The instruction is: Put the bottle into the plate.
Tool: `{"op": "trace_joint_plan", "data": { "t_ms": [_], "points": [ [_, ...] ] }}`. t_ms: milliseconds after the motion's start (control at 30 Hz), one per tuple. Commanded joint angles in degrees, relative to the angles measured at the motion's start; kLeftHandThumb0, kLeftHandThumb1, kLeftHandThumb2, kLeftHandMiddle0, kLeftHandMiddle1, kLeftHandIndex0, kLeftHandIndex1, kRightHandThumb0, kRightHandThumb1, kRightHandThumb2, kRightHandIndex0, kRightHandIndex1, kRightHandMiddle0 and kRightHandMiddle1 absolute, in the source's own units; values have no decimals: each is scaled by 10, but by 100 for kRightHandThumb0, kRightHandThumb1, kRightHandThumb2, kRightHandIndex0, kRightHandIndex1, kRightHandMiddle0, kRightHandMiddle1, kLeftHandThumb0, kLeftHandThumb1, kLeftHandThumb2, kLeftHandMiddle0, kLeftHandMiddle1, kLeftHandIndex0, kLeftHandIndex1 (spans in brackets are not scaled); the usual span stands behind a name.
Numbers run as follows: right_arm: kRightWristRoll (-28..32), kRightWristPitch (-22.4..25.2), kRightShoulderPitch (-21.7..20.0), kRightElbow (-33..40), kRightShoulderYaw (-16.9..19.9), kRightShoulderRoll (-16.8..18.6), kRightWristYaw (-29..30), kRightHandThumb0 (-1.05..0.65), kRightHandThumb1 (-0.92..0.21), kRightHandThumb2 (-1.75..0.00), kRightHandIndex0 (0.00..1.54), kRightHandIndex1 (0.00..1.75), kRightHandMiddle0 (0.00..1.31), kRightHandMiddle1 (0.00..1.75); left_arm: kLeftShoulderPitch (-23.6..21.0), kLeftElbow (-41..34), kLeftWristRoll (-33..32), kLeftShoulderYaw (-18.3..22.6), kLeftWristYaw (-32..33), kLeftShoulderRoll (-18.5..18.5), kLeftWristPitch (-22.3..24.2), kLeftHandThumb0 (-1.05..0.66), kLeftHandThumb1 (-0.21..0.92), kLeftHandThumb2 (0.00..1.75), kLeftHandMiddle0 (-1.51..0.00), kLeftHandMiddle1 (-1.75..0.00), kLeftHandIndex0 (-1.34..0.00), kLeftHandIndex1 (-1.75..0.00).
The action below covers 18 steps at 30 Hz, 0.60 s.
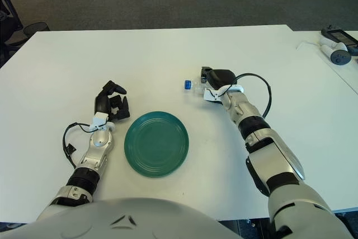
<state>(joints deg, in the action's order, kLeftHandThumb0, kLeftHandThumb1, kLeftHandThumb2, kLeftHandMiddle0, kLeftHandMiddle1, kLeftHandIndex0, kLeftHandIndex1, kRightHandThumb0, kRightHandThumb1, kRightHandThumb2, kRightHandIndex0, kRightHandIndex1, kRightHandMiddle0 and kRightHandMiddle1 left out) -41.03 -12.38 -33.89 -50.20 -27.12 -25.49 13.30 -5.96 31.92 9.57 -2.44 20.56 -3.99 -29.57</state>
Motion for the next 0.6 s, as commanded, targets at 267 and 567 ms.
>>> {"op": "trace_joint_plan", "data": {
  "t_ms": [267, 567],
  "points": [
    [87, -6, 122, 210, 76, -20, -56, 0, 6, -175, 88, 174, 69, 175, 84, 70, 5, -5, -4, -2, 4, -53, 17, 149, -126, -175, -73, -175],
    [106, 80, 169, 504, 152, 8, -86, 0, -5, -163, 81, 173, 59, 175, 86, 65, 4, -4, -7, 0, 5, -52, 19, 147, -126, -175, -71, -175]
  ]
}}
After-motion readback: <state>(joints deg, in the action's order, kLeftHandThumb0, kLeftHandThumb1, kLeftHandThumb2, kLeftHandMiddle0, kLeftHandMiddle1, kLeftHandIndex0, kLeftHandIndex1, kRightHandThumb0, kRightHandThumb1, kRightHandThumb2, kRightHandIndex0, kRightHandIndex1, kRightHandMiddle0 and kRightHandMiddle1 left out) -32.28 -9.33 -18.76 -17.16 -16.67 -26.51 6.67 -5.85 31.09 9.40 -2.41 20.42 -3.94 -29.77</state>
